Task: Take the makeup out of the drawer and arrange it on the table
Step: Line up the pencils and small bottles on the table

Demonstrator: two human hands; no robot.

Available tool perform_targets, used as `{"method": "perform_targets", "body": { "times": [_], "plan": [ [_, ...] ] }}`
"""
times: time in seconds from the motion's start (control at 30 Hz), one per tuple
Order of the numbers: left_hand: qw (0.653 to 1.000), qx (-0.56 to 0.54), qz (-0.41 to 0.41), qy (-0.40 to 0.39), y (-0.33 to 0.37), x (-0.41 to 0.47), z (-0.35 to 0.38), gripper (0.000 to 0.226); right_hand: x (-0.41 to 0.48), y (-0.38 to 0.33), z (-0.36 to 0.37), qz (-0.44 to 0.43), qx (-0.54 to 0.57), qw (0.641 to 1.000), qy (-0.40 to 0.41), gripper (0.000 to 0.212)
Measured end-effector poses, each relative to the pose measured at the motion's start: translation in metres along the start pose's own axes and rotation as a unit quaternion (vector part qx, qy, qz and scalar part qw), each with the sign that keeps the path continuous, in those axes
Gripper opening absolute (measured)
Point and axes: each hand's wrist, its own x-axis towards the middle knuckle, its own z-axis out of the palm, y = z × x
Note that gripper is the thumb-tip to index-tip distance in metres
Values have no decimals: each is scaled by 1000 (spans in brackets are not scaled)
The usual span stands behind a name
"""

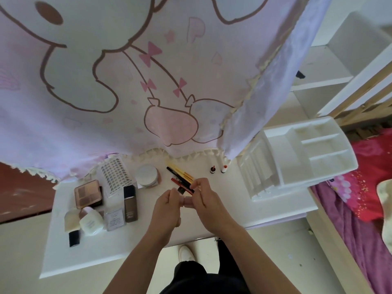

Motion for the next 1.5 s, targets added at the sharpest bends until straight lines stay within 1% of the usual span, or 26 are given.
{"method": "perform_targets", "body": {
  "times": [0.03, 0.1, 0.17, 0.2, 0.23, 0.27, 0.37, 0.4, 0.5, 0.57, 0.63, 0.7, 0.73, 0.8, 0.87, 0.97, 1.03, 1.13, 1.17, 1.2, 1.23, 1.27, 1.33, 1.37, 1.4, 1.5],
  "plan": [
    [1000, -15, 0, 9, 1, 1, -2, 29, 0, -2, -3, -11, -1, 1000, -4, 11],
    [999, -10, 27, 27, 3, 4, -6, 31, -2, -11, -10, 2, 37, 999, -17, 21],
    [997, 18, 59, 34, 7, 6, -9, 34, -3, -22, -18, 64, 67, 993, -71, 44],
    [996, 31, 74, 33, 9, 5, -9, 34, -3, -26, -20, 84, 62, 990, -97, 56],
    [995, 44, 86, 32, 9, 6, -10, 36, -3, -30, -20, 85, 49, 989, -107, 61],
    [993, 52, 97, 31, 10, 6, -10, 38, -3, -33, -20, 75, 43, 991, -107, 59],
    [993, 52, 95, 39, 11, 9, -11, 41, -1, -34, -20, 66, 88, 990, -90, 31],
    [994, 46, 91, 43, 11, 9, -12, 38, 0, -33, -22, 69, 96, 988, -97, 29],
    [993, 42, 98, 44, 13, 10, -13, 38, -1, -33, -24, 97, 96, 984, -117, 41],
    [992, 47, 107, 40, 14, 9, -11, 37, -1, -36, -22, 121, 136, 978, -99, 47],
    [991, 57, 109, 45, 14, 9, -8, 36, -1, -38, -22, 110, 159, 978, -73, 41],
    [992, 56, 100, 51, 15, 9, -6, 33, 0, -36, -25, 88, 164, 981, -62, 25],
    [994, 42, 91, 49, 15, 9, -5, 32, -1, -35, -28, 80, 160, 982, -59, 21],
    [996, 15, 75, 44, 16, 7, -4, 29, -3, -33, -35, 65, 153, 985, -55, 29],
    [996, 12, 77, 38, 19, 4, -2, 27, -6, -35, -40, 61, 163, 983, -57, 36],
    [994, 26, 98, 29, 23, 2, 0, 27, -11, -43, -41, 109, 169, 977, -76, 36],
    [993, 36, 104, 29, 24, 2, 1, 29, -12, -43, -40, 122, 170, 976, -64, 41],
    [994, 27, 99, 19, 23, 0, 2, 29, -15, -36, -45, 86, 167, 982, -35, 24],
    [995, 24, 95, 13, 23, -1, 3, 30, -16, -33, -49, 74, 157, 984, -41, 26],
    [995, 25, 93, 7, 23, -3, 4, 31, -18, -32, -52, 70, 149, 985, -53, 33],
    [995, 28, 92, 3, 22, -5, 5, 31, -19, -31, -54, 76, 149, 984, -68, 40],
    [995, 32, 93, -1, 22, -6, 6, 32, -20, -30, -54, 91, 156, 980, -84, 42],
    [995, 37, 96, -8, 21, -7, 7, 31, -23, -35, -53, 125, 167, 973, -104, 38],
    [995, 36, 95, -11, 21, -8, 7, 31, -24, -36, -52, 133, 169, 972, -98, 41],
    [995, 31, 92, -11, 21, -8, 6, 31, -24, -35, -52, 128, 170, 973, -89, 42],
    [997, 16, 76, -10, 21, -8, 3, 31, -25, -31, -56, 80, 158, 982, -62, 25]
  ]
}}
